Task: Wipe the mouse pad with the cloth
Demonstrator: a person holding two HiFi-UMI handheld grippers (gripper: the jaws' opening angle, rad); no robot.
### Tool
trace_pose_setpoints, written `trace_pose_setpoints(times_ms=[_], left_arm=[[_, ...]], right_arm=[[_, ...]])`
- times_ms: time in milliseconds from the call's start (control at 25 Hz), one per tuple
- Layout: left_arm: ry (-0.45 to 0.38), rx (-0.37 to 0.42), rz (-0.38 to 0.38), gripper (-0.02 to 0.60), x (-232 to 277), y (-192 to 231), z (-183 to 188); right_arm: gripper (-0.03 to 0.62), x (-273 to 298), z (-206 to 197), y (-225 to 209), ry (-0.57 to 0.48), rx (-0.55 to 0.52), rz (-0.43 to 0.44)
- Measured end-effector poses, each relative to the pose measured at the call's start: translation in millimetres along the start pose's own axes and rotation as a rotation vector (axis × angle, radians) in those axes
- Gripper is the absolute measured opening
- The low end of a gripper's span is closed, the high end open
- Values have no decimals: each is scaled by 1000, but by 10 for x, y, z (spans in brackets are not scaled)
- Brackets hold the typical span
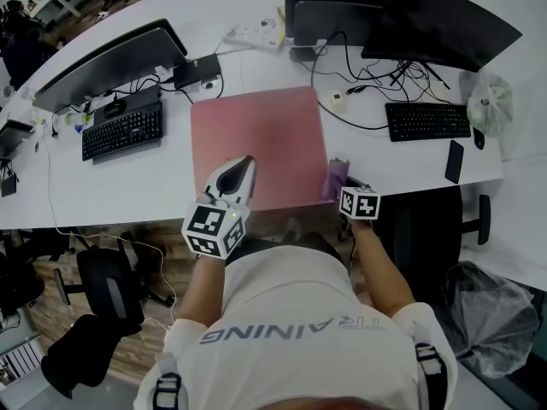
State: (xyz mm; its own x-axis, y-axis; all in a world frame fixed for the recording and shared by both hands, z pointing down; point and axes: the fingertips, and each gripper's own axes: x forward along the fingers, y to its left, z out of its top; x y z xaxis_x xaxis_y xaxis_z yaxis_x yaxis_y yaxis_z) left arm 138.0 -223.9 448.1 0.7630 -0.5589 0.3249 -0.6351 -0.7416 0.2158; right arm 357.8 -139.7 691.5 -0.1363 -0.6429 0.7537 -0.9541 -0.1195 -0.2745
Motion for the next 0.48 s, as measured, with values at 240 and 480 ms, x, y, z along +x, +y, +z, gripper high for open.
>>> trace_pose_setpoints(times_ms=[240, 480], left_arm=[[-53, 19, 0, 32, -300, 278, 229], [-107, 23, 9, 32, -769, 680, 444]], right_arm=[[100, -406, 765, 563, -230, -36, 25], [100, -930, 1641, 1621, -466, -195, 67]])
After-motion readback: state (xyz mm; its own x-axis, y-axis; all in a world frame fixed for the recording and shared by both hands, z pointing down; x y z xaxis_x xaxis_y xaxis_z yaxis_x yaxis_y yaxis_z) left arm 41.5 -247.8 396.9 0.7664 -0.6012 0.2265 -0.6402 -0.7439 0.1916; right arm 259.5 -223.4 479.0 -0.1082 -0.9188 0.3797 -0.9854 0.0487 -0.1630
